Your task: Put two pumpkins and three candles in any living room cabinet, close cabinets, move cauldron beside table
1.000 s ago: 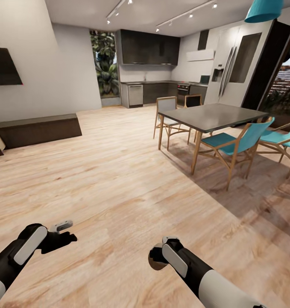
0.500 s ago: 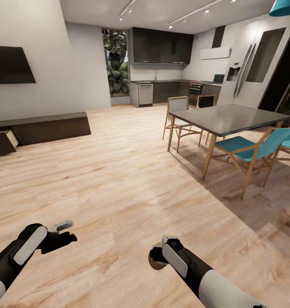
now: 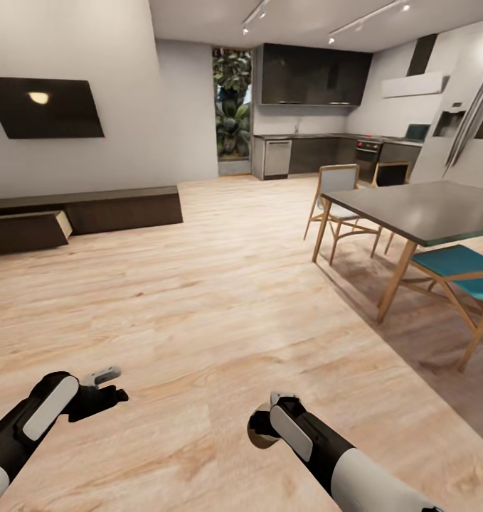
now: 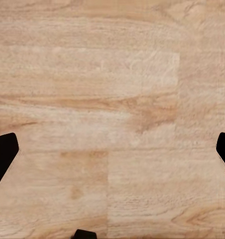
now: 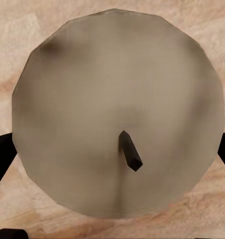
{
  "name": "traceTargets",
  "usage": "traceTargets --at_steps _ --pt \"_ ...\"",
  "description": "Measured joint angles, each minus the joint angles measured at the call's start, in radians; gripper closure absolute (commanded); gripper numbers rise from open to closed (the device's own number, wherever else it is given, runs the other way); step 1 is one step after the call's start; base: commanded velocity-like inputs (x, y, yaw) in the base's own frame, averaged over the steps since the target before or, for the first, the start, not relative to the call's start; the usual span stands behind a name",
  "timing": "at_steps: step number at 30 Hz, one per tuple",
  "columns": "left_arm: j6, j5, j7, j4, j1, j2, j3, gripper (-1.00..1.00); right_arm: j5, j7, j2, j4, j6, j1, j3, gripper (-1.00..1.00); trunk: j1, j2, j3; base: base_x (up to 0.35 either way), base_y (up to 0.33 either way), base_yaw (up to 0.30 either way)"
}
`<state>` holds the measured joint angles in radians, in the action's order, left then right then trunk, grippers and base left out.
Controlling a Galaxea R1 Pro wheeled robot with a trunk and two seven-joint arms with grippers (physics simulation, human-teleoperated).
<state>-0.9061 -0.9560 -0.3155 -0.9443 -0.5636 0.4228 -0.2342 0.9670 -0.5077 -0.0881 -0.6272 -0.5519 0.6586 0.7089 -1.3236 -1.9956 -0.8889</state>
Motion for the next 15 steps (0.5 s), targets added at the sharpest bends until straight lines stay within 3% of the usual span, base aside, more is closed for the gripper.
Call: traceTargets --at_steps 6,15 --pt "0.000 0.000 0.000 0.000 0.000 0.001 0.000 -1.00 0.001 0.004 0.000 -0.001 0.000 0.000 0.000 1.00 0.000 0.000 0.000 0.330 0.000 0.244" --pt "0.000 0.000 0.000 0.000 0.000 0.000 0.000 -1.00 -0.001 0.004 0.002 -0.002 0.000 0.000 0.002 1.00 0.000 0.000 0.000 0.330 0.000 0.027"
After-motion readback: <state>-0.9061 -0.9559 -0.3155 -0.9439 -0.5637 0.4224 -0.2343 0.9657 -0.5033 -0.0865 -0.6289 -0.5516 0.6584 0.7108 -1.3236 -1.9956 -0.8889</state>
